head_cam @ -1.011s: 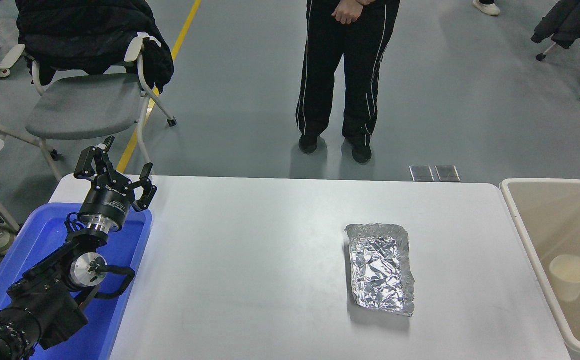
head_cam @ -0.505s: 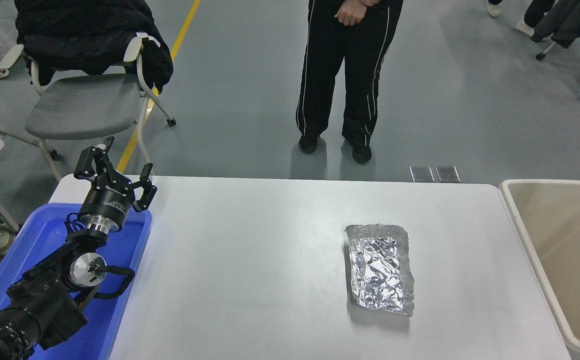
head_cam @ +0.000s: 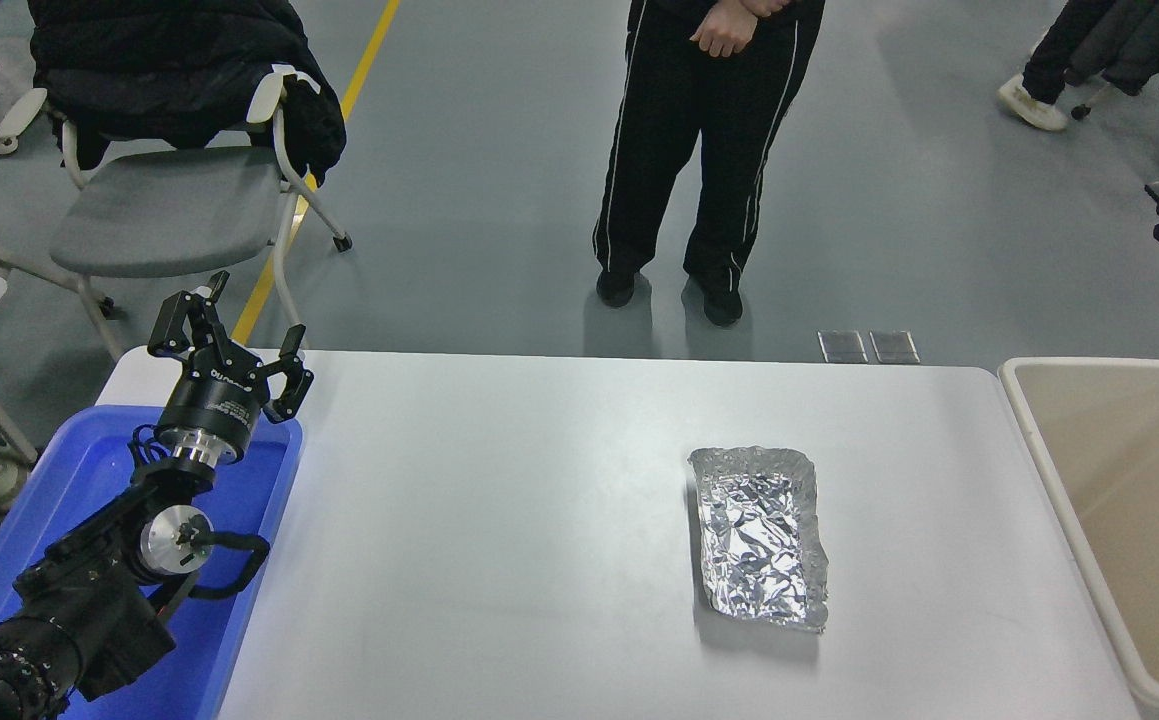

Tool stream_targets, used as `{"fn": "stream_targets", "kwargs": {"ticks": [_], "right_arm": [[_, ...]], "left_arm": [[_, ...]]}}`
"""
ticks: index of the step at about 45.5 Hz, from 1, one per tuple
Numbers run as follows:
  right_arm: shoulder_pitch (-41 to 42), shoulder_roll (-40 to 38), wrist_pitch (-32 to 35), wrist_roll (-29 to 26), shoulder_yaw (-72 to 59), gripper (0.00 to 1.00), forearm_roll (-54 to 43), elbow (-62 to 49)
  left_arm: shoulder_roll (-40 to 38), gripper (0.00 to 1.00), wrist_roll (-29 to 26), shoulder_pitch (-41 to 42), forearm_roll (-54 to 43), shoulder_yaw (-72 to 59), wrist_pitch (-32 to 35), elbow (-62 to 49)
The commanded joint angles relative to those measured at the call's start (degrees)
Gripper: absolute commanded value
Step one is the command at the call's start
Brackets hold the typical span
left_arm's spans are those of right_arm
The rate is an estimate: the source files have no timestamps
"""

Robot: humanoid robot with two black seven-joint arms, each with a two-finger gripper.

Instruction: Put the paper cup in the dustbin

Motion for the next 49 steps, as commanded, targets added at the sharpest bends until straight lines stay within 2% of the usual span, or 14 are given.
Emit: {"fn": "stream_targets", "kwargs": {"ticks": [1,10,14,23,29,49], "right_arm": [[-4.4,-3.5,-0.2,3.5,14.2,1.00,-0.1,13.0],[-12.3,-3.2,0.3,21.6,16.4,1.00,-0.9,13.5],[-17.8,-2.2,0.3,26.3,16.5,1.00,-0.9,14.2],[-29.0,1.7,0.2,26.4,18.6,1.00,-0.9,17.6],[-33.3,4.2,0.3,26.4,19.7,1.00,-0.9,17.6],[-35.8,7.3,0.3,26.4,18.8,1.00,-0.8,16.1]], "left_arm": [[0.0,1.00,0.0,0.0,0.0,0.0,0.0,0.0],[0.0,1.00,0.0,0.0,0.0,0.0,0.0,0.0],[0.0,1.00,0.0,0.0,0.0,0.0,0.0,0.0],[0.0,1.00,0.0,0.0,0.0,0.0,0.0,0.0],[0.0,1.00,0.0,0.0,0.0,0.0,0.0,0.0],[0.0,1.00,0.0,0.0,0.0,0.0,0.0,0.0]]}}
